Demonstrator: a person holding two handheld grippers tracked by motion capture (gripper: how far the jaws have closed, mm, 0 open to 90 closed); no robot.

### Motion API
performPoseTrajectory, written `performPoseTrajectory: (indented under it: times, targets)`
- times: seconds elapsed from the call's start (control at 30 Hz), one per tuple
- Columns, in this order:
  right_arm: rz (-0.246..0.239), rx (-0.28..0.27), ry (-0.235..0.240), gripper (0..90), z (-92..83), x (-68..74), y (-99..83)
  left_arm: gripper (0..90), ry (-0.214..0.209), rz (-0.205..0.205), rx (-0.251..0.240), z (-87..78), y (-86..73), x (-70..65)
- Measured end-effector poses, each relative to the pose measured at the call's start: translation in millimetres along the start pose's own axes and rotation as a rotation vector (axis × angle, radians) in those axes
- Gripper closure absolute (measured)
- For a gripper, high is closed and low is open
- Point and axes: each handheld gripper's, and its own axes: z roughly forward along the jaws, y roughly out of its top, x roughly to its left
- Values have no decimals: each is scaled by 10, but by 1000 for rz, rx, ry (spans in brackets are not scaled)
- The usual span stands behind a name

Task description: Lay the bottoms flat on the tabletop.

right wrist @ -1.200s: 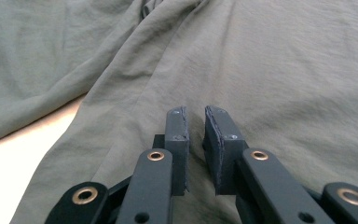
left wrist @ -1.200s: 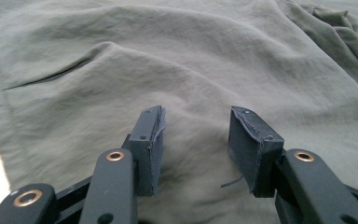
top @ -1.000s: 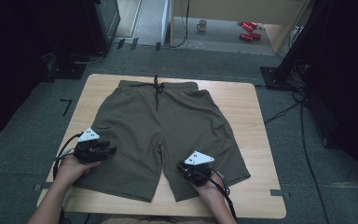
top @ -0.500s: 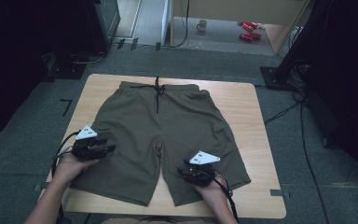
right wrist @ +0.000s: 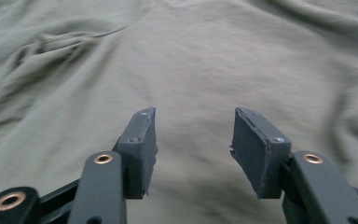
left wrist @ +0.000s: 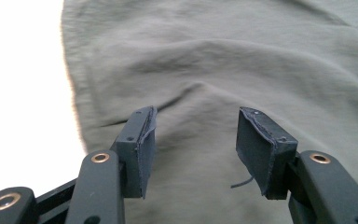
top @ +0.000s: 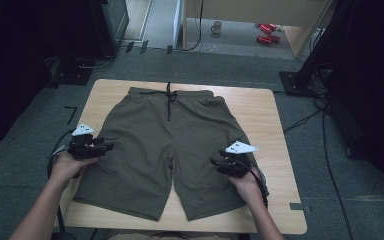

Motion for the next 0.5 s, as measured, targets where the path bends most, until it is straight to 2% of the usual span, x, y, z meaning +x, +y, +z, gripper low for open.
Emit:
performPoseTrajectory:
  times: [0.07,0.13,0.23,0.3,0.5]
  targets:
    - [9,-14,-24,495,-25,-123,7,480,15,-8,-7,-18,19,90]
    - [29,1,-44,497,-46,-258,17,502,28,-25,-9,-39,38,187]
    - [54,-4,-69,519,-82,-450,8,565,57,-33,-7,-50,56,305]
    - [79,7,-82,522,-97,-578,2,595,73,-40,-16,-46,68,363]
    - [93,19,-142,556,-137,-885,-35,635,104,-35,-3,29,84,498]
